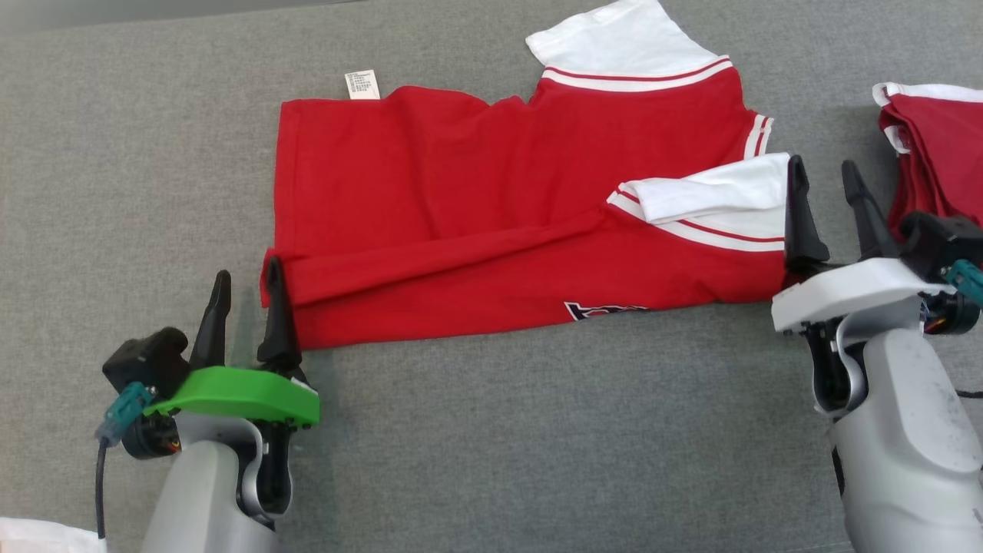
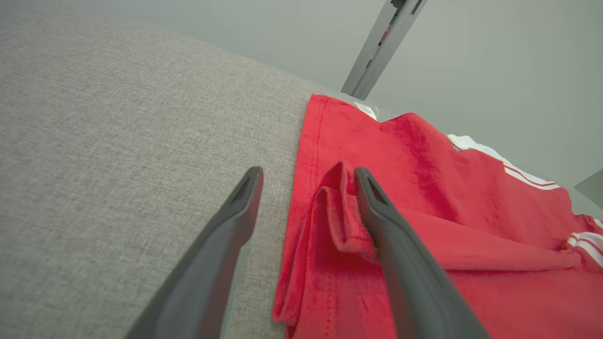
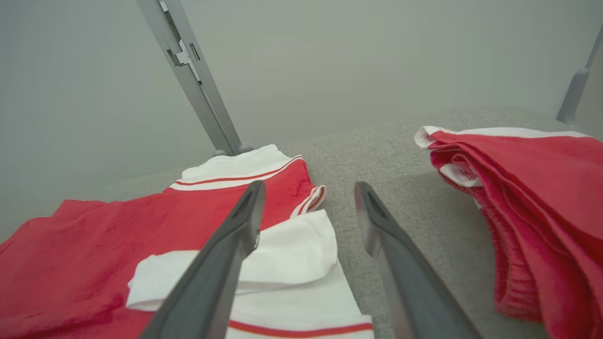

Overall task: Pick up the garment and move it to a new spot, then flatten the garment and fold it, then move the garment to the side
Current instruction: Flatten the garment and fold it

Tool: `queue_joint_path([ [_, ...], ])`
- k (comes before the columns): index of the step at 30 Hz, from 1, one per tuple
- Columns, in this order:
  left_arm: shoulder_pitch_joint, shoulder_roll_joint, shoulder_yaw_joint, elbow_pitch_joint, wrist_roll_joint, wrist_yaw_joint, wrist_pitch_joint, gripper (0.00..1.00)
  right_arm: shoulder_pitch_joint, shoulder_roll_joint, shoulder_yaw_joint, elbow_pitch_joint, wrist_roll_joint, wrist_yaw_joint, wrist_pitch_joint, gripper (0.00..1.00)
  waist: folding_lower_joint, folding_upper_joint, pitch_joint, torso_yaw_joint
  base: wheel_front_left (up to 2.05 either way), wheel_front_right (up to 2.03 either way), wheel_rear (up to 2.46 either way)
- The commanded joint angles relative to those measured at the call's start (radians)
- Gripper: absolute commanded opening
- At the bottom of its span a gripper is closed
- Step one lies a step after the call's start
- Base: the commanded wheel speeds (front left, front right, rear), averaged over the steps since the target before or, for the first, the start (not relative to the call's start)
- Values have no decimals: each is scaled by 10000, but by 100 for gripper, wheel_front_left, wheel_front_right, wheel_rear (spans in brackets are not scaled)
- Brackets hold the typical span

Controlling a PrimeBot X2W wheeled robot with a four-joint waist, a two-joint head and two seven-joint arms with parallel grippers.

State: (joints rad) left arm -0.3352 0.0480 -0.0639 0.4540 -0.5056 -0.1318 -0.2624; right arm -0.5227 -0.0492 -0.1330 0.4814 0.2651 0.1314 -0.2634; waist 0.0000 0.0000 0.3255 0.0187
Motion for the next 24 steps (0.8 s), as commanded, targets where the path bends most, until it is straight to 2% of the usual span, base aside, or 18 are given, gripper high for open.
queue_joint_path([
  [1, 280, 57, 38, -52, 184, 22, -31, 100, 353, -39, -53, -144, -242, -16, -15, 100, 0, 0, 3, -9, 0, 0, 0],
  [4, 592, 59, -50, -52, 458, 22, -31, 100, 869, -37, -60, -635, -947, -16, -15, 100, 0, 0, 2, -31, 0, 0, 0],
  [9, 909, 57, -121, -48, 814, 22, -31, 100, 1560, -37, -189, -976, -1360, -16, -15, 100, 0, 0, 34, -78, 0, 0, 0],
  [24, 884, 57, -408, 536, 1512, 22, -11, 100, 1621, -37, -89, -76, -1992, -16, -15, 100, 0, 0, 146, -127, 0, 0, 0],
])
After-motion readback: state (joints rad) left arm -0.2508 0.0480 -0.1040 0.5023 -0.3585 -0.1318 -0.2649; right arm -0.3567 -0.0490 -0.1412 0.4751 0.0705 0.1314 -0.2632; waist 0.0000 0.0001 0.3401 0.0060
